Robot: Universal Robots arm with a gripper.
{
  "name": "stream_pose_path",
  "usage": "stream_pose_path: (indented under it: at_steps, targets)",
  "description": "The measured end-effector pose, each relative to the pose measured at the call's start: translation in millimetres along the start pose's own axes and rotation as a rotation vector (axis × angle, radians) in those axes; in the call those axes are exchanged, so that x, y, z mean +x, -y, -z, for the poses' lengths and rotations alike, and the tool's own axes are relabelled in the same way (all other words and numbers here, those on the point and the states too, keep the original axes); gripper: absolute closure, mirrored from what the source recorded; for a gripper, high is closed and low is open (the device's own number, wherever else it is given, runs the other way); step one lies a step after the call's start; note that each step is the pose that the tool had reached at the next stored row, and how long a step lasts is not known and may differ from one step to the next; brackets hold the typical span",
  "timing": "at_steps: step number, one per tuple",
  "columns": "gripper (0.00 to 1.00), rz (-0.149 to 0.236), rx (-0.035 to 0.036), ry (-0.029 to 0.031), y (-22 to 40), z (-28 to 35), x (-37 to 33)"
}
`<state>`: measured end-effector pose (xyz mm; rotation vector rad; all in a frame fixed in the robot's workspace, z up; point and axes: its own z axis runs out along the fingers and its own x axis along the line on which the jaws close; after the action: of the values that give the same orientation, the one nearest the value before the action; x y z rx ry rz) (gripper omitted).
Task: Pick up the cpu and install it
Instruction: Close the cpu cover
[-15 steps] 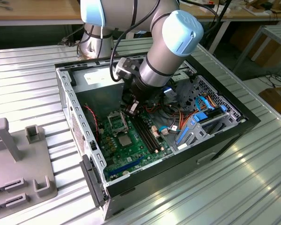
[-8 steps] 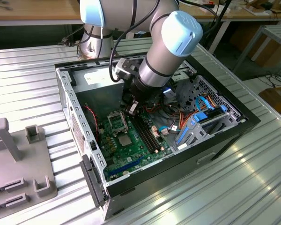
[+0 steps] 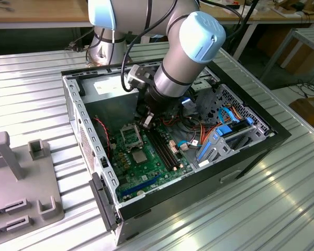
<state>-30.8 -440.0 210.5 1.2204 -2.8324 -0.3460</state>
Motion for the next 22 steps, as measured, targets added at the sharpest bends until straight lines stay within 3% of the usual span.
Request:
stream_pose_path:
  at_steps: [7,16,22]
  targets:
    - [0.89,0.006,0.0009,-0.0026,-1.2,4.8,-0.2]
    - [0.89,0.015,0.0176,-0.0234,-2.1,8.7,-0.4]
    - [0.89,0.022,0.0199,-0.0277,-3.2,13.5,-0.7]
